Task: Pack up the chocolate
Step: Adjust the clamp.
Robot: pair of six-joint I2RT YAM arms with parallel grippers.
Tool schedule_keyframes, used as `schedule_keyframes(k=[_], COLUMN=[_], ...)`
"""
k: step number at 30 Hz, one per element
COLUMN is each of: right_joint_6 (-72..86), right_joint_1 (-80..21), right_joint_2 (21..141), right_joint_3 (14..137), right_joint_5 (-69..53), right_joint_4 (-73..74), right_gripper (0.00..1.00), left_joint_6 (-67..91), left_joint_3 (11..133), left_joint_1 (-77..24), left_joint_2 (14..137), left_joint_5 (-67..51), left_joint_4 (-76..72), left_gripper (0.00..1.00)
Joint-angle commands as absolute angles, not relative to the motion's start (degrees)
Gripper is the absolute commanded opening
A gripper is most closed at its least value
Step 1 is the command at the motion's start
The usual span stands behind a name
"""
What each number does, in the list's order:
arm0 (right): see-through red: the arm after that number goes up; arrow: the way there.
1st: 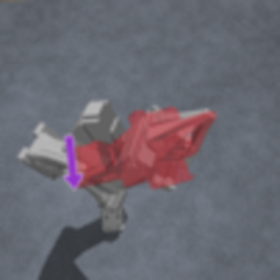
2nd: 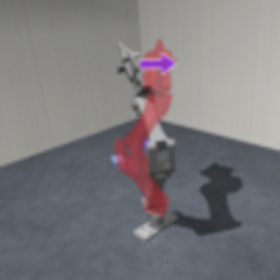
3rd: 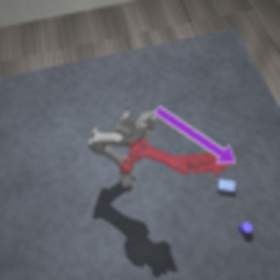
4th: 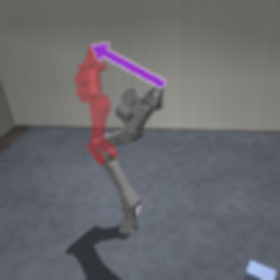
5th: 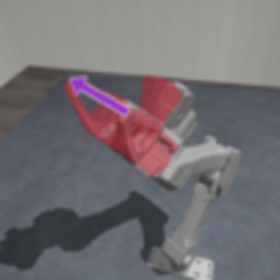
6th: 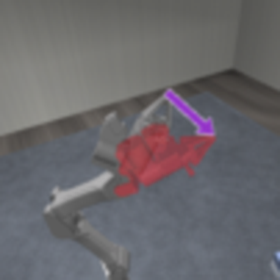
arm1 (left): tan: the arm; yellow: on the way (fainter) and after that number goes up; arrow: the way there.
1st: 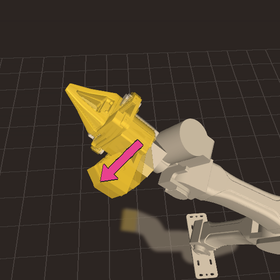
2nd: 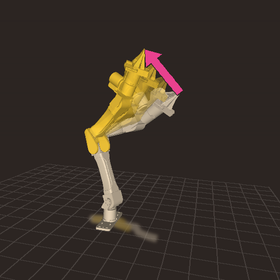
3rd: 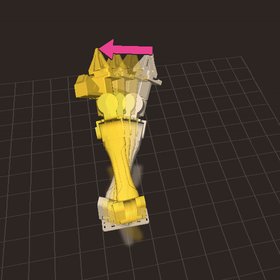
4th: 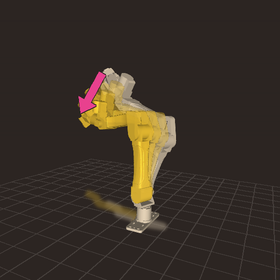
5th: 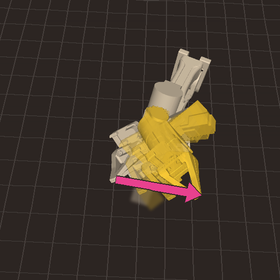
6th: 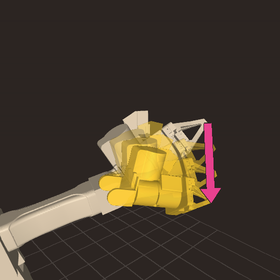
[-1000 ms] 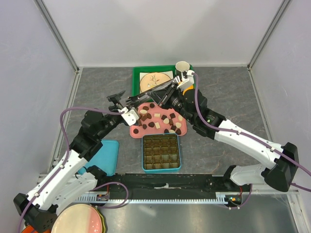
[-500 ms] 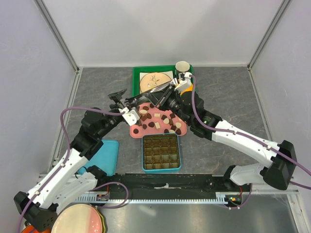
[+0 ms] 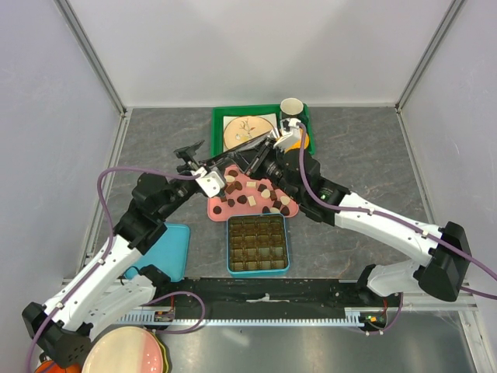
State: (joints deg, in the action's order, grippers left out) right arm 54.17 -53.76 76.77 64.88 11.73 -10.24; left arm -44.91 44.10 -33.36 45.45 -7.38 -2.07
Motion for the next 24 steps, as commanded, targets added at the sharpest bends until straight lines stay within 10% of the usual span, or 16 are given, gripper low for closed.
schedule_keyframes(k=[1, 11, 18, 24], right_joint_6=[51.1, 48.8, 48.3, 48.4], right_joint_1=[-55.7, -56.4, -56.5, -56.4], right_joint_2=[74.0, 71.1, 70.2, 70.8], right_joint_3=[65.1, 65.3, 65.5, 65.9], right_joint_5=[12.1, 14.8, 15.3, 14.3], right_joint_4=[-10.5, -9.1, -8.6, -8.7], right_gripper=[0.00, 0.00, 0.00, 0.00], left_joint_6=[-43.9, -44.0, -44.2, -44.9], left_joint_3=[45.9, 47.5, 47.1, 47.0], left_joint_1=[-32.9, -32.9, -32.9, -32.8], left_joint_2=[45.3, 45.4, 44.6, 44.5], left_joint_5=[-4.0, -3.9, -3.8, -3.1], left_joint_4=[-1.4, 5.6, 7.0, 6.3], left_gripper=[0.99, 0.95, 0.54, 0.49])
